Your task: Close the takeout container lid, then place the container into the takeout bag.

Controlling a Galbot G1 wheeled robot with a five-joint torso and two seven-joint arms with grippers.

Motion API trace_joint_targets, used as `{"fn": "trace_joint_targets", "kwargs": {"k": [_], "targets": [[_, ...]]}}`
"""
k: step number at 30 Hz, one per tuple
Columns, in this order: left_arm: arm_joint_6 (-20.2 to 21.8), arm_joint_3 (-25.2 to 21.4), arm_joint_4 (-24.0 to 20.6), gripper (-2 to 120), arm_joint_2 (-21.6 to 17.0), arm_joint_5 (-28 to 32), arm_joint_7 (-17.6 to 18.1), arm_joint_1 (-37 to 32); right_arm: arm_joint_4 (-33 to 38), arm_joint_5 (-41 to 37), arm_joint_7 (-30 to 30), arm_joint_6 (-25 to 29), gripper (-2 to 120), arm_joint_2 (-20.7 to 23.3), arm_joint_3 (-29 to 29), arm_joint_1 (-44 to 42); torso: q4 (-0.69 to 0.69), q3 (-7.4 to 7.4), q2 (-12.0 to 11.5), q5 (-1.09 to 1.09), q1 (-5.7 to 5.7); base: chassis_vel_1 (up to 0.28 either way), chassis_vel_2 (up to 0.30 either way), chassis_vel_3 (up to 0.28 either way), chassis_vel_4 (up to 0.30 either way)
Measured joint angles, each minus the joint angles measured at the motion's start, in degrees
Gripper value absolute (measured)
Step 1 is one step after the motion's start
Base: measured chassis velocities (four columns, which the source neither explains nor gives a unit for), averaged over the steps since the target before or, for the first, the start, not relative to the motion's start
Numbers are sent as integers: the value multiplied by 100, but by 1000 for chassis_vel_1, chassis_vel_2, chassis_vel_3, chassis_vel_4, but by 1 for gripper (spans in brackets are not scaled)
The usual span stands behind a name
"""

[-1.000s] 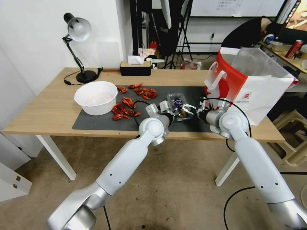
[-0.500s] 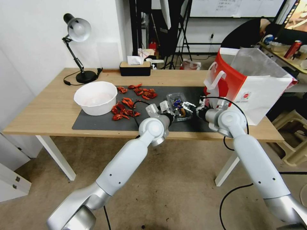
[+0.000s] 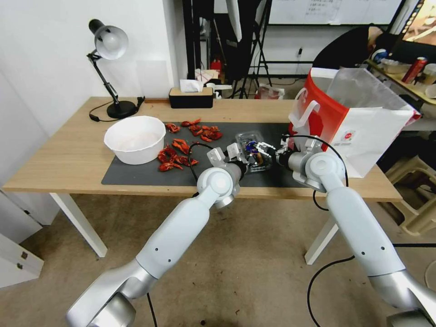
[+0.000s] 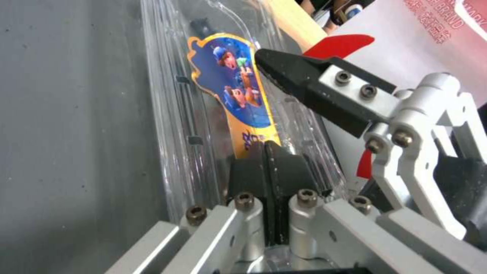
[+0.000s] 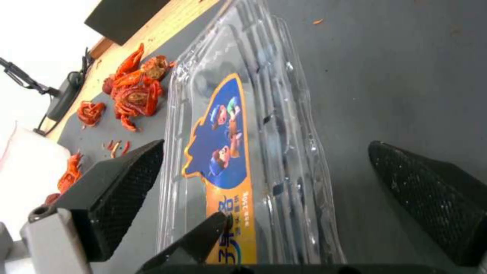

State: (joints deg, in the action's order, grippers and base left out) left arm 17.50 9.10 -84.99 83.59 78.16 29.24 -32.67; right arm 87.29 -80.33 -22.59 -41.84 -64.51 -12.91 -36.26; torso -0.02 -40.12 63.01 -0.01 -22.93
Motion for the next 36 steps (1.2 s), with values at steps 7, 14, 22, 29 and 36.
{"fn": "trace_joint_targets", "kwargs": {"k": [7, 14, 22, 29, 36], "targets": [[-8, -2, -15, 0, 4, 0, 15, -10, 34, -38, -69, 1, 100, -14, 33, 2, 1, 0, -1, 0, -1, 0, 0, 0, 0], [-10, -4, -32, 0, -9, 0, 19, -23, 167, -93, -96, 0, 100, -20, 86, -18, 5, -1, -2, -3, -2, 0, 0, 0, 0], [-21, 2, -20, 0, 27, -14, 23, -25, 241, -165, -187, -21, 100, -41, 148, 19, 4, -1, -1, -1, -1, 0, 0, 0, 0], [-28, 5, -15, 0, 12, -16, 21, -19, 189, -172, -192, -21, 100, -74, 148, 37, 2, 1, 1, 2, 1, 0, 0, 0, 0], [-34, 19, -37, 0, 11, -14, 21, -11, 86, -162, -211, -21, 98, -148, 139, 93, 2, 3, 2, 2, 2, 0, 0, 0, 0]]}}
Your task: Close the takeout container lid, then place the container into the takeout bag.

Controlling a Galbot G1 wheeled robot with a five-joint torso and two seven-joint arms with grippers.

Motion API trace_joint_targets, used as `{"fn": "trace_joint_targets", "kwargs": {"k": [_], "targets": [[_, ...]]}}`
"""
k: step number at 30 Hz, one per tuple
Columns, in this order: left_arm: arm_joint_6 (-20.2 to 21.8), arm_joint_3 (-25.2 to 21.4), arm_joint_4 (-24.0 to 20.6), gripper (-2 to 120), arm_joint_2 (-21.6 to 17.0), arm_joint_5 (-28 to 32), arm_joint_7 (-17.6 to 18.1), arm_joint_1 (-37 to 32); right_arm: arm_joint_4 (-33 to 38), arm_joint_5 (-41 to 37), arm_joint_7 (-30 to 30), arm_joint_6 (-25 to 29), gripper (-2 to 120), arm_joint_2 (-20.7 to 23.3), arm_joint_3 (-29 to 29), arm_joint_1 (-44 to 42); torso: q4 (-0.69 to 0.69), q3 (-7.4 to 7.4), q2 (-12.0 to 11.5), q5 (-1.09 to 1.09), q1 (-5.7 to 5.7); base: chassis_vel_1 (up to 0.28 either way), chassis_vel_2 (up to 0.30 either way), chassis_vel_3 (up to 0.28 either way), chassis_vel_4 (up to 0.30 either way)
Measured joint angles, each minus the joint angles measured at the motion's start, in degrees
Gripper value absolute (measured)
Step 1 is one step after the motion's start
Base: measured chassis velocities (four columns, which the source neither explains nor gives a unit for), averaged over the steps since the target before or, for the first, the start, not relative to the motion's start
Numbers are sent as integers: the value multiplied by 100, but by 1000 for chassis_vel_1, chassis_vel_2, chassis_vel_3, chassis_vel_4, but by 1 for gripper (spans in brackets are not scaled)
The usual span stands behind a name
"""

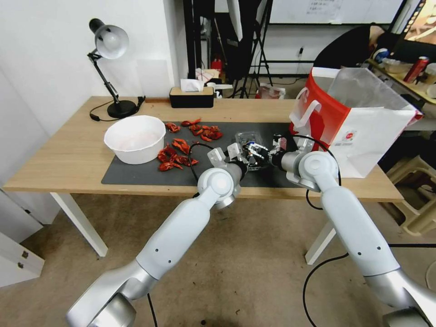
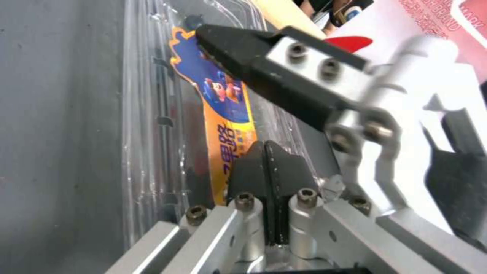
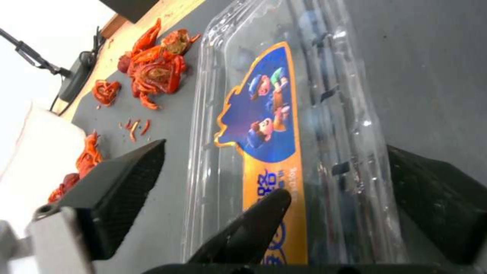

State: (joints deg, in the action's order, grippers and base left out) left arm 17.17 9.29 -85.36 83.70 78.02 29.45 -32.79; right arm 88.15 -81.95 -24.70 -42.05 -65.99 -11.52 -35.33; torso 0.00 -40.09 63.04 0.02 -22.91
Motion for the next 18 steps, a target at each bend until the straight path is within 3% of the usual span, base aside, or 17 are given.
{"fn": "trace_joint_targets", "kwargs": {"k": [2, 5, 7, 9, 18], "targets": [[-1, 1, -1, 0, 1, 0, 0, 0, -8, 2, -10, 0, 97, -7, -4, 4, -1, 0, 0, 0, 0, 0, 0, 0, 0], [-4, 9, -1, 0, -1, 1, 0, 0, -42, 22, -36, 2, 84, -15, -14, 15, -1, 0, 0, -1, 0, 0, 0, 0, 0], [-4, 10, -1, 0, -2, 1, 0, 0, -48, 25, -37, 3, 81, -15, -16, 15, -1, 0, 0, -1, 0, 0, 0, 0, 0], [-5, 10, -1, 0, -12, 2, 0, 1, -78, 36, -50, 7, 69, -14, -32, 17, -1, -1, 0, -2, 0, 0, 0, 0, 0], [-3, 13, 1, 0, -15, 8, 2, -6, -116, 57, -81, 14, 39, -28, -44, 5, 0, -3, -2, -4, -2, 0, 0, 0, 0]]}}
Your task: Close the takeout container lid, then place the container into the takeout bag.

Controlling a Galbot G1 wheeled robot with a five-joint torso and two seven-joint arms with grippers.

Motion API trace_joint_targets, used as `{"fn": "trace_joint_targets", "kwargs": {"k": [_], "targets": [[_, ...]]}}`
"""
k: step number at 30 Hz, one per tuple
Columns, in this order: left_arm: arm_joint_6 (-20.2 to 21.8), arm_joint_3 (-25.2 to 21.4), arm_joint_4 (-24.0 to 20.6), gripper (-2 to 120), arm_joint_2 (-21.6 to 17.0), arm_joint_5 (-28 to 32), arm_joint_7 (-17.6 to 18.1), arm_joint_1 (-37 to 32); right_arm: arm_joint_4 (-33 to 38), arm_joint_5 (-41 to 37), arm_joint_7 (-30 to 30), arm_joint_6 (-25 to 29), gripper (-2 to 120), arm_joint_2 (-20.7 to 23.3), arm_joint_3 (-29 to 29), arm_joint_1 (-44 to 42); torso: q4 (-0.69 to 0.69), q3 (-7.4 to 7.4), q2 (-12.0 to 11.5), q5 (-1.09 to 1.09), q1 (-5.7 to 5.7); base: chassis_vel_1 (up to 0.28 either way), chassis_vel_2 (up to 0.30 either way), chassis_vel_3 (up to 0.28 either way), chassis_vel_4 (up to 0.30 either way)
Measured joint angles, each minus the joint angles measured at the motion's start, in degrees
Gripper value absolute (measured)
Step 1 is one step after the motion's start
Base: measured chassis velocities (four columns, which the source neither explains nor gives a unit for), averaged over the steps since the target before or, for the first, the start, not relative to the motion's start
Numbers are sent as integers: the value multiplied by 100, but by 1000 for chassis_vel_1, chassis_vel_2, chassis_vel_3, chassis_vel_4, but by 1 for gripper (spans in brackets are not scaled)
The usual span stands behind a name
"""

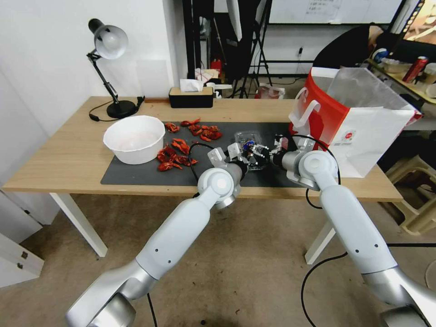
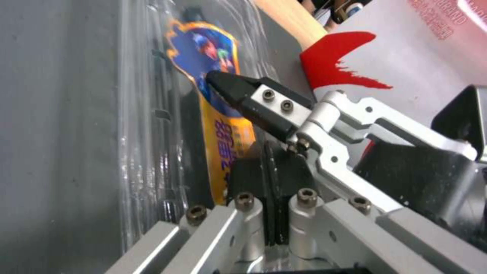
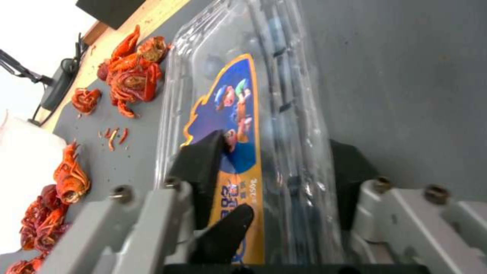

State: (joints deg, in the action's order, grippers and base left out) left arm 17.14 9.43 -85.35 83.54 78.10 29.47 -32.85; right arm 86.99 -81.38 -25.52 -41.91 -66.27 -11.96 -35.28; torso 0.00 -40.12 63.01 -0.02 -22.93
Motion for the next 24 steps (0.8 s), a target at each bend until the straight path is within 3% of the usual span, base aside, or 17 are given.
{"fn": "trace_joint_targets", "kwargs": {"k": [4, 13, 24], "targets": [[1, -7, -8, 0, -18, 10, -4, -24, -5, -1, -8, 0, 22, -12, 4, -2, 3, 0, 0, 2, 0, 0, 0, 0, 0], [0, -37, -74, 0, -63, 5, -5, -72, 19, 3, -6, 1, 1, -7, -27, -28, 2, 2, 0, 2, 0, 0, 0, 0, 0], [72, -123, -273, 0, -178, -39, -2, -211, 66, 2, -35, 3, 1, 7, -40, -50, 1, 1, 0, 2, 1, 0, 0, 0, 0]]}}
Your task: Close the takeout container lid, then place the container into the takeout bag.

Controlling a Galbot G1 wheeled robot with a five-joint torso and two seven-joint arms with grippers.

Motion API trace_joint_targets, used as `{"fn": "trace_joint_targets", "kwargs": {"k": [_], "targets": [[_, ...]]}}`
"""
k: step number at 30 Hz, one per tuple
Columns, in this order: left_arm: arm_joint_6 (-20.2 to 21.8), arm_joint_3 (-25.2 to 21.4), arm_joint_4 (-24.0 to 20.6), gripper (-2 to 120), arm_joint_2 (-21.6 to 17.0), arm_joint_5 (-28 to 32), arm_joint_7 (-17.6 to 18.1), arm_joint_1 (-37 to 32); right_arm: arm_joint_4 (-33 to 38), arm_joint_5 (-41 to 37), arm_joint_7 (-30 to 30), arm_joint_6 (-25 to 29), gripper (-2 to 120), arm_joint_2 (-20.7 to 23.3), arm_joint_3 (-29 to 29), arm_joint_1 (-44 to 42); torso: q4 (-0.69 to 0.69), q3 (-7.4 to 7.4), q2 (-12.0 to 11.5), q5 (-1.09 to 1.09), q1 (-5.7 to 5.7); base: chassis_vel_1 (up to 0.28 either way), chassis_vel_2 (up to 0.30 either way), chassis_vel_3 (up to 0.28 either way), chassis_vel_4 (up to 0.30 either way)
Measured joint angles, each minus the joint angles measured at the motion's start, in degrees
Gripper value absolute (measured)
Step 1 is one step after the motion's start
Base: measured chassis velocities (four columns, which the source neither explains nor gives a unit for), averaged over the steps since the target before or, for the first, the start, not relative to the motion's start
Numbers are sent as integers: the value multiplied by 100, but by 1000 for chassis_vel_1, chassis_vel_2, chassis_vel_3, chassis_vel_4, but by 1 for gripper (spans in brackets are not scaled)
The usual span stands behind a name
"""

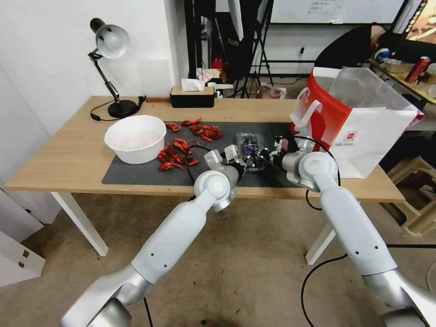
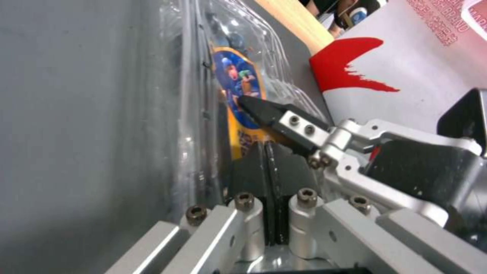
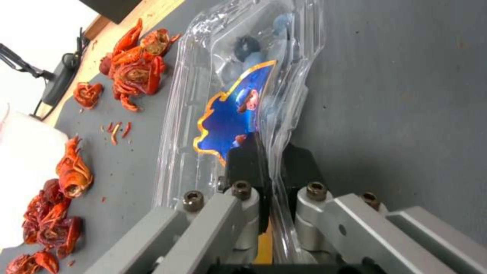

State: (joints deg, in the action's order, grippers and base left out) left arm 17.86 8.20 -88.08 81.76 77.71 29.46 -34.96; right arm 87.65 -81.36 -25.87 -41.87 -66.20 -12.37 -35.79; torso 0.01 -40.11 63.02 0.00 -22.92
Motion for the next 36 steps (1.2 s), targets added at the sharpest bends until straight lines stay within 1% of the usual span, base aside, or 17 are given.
{"fn": "trace_joint_targets", "kwargs": {"k": [4, 5, 6, 9, 10, 13, 14, 17, 18, 19, 22, 24, 26, 27, 29, 31, 36], "targets": [[70, -59, -176, 0, -140, -4, 15, -120, 0, -6, -7, -1, 1, 6, -1, 18, 0, 0, 0, 1, 0, 0, 0, 0, 0], [101, -94, -292, 0, -225, -4, 13, -196, 1, -9, -7, -2, 1, 8, -6, 19, -1, 0, 1, 0, 0, 0, 0, 0, 0], [101, -94, -292, 0, -225, -4, 13, -196, 1, -9, -7, -2, 1, 8, -6, 19, -1, 0, 1, 0, 0, 0, 0, 0, 0], [135, -165, -513, 0, -369, -6, 16, -377, 15, -14, -9, -3, 1, 17, -32, 13, 0, 1, 2, 1, 1, 0, 0, 0, 0], [135, -165, -513, 0, -369, -6, 16, -377, 15, -14, -9, -3, 1, 17, -32, 13, 0, 1, 2, 1, 1, 0, 0, 0, 0], [141, -267, -808, 0, -536, -6, 15, -607, 31, -22, -8, -4, 1, 32, -48, 5, 0, 1, 1, 1, 1, 0, 0, 0, 0], [141, -267, -808, 0, -536, -6, 15, -607, 31, -22, -8, -4, 1, 32, -48, 5, 0, 1, 1, 1, 1, 0, 0, 0, 0], [153, -408, -1093, 0, -711, 15, 26, -810, 70, -22, -9, -4, 1, 47, -75, -5, -3, 0, 1, 1, 0, 0, 0, 0, 0], [152, -488, -1209, 0, -781, 26, 27, -894, 91, -23, -9, -4, 1, 53, -77, -13, -2, -1, 1, -1, 0, 0, 0, 0, 0], [152, -488, -1209, 0, -781, 26, 27, -894, 91, -23, -9, -4, 1, 53, -77, -13, -2, -1, 1, -1, 0, 0, 0, 0, 0], [149, -662, -1459, 0, -901, 40, 27, -1086, 129, -23, -9, -2, 1, 63, -85, -40, -1, 0, 1, 1, 0, 0, 0, 0, 0], [149, -685, -1495, 0, -920, 41, 27, -1118, 133, -23, -9, -2, 1, 64, -85, -43, -1, 0, 1, 1, 0, 0, 0, 0, 0], [148, -770, -1687, 0, -983, 41, 25, -1272, 147, -23, -7, 0, 1, 65, -87, -58, -1, 0, 1, 1, 0, 0, 0, 0, 0], [148, -770, -1687, 0, -983, 41, 25, -1272, 147, -23, -7, 0, 1, 65, -87, -58, -1, 0, 1, 1, 0, 0, 0, 0, 0], [148, -822, -1834, 0, -1024, 34, 20, -1390, 156, -22, -6, 0, 1, 58, -87, -62, -2, 0, 1, 0, 0, 0, 0, 0, 0], [148, -843, -1871, 0, -1040, 26, 17, -1436, 157, -21, -7, 1, 1, 55, -87, -62, -2, 0, 1, 1, 0, 0, 0, 0, 0], [148, -1064, -2077, 0, -1148, -25, -75, -1721, 175, -21, -7, 1, 1, 36, -81, -63, -1, 0, 1, 1, 0, 0, 0, 0, 0]]}}
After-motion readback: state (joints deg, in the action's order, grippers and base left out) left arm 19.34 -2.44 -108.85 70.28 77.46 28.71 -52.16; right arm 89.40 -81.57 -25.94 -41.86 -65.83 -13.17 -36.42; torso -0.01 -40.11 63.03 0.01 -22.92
